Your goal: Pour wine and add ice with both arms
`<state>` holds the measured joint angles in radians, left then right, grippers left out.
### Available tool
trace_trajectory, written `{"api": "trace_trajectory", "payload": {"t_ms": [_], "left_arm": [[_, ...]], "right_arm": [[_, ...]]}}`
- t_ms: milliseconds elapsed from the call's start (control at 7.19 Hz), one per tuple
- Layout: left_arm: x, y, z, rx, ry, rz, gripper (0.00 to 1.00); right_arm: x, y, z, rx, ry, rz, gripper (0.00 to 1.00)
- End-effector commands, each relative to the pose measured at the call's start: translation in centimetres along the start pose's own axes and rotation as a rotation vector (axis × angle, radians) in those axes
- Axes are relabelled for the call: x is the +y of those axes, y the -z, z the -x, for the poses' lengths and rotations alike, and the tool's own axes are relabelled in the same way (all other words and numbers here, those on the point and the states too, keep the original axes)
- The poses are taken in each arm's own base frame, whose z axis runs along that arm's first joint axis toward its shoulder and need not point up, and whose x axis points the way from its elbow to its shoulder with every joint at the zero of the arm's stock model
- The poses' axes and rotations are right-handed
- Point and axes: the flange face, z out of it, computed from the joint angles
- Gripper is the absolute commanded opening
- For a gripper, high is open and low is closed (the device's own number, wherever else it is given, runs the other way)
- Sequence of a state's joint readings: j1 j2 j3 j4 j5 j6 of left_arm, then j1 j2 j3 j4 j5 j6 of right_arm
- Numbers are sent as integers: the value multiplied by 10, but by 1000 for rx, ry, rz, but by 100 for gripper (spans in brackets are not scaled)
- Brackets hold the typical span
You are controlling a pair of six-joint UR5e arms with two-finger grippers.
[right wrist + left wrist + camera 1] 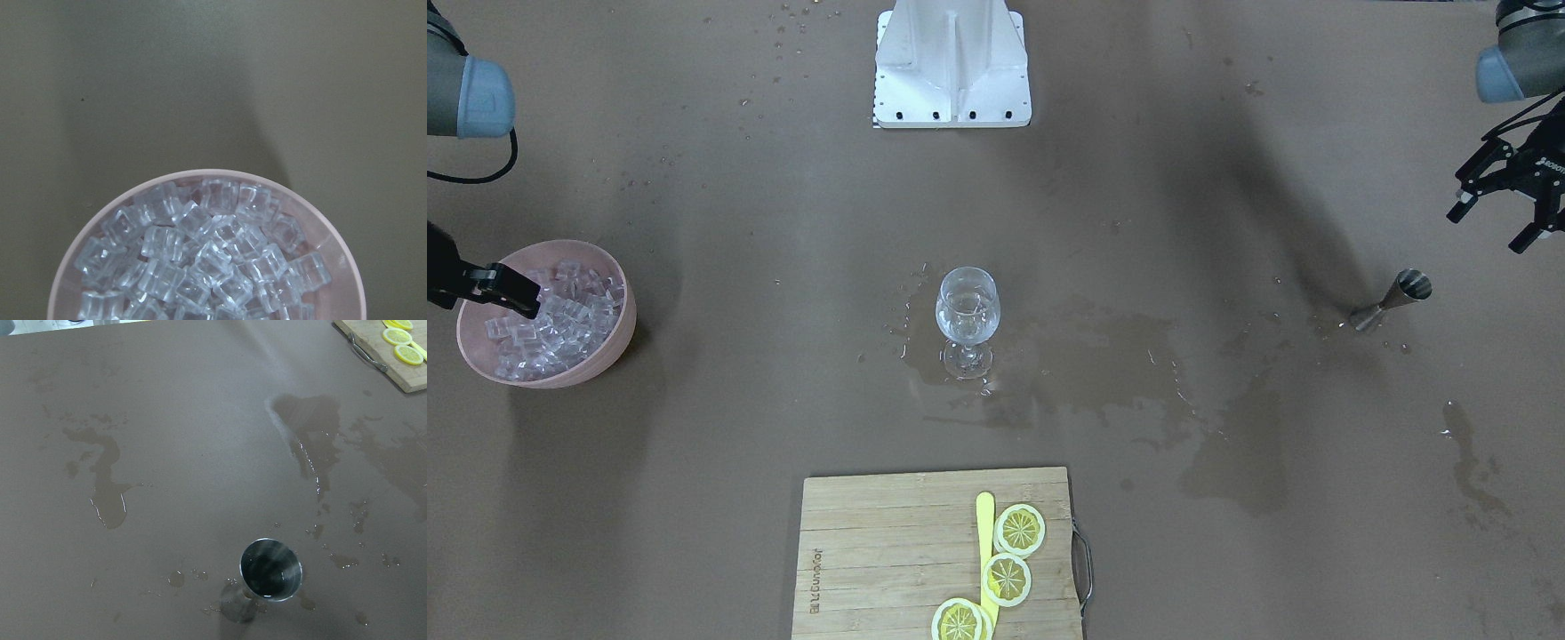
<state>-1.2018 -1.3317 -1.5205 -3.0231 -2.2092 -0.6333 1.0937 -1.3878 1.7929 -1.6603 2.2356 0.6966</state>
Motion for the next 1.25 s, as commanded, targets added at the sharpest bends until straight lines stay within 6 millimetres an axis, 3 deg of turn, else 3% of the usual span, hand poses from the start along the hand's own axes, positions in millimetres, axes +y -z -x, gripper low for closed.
{"api": "trace_trajectory", "payload": {"t_ms": [0,417,834,1112], "left_arm": [[-4,-43,-4,27,7,-17,98],[5,-50,-14,74,6,-45,98],[54,-84,-14,53,-17,-78,98],[59,-93,-20,44,-13,-92,98]], "right_arm": [[1,-14,6,11,6,20,98],[4,-36,-1,16,18,33,96],[19,-52,35,24,-11,50,94],[18,-59,32,42,-15,51,93]]}}
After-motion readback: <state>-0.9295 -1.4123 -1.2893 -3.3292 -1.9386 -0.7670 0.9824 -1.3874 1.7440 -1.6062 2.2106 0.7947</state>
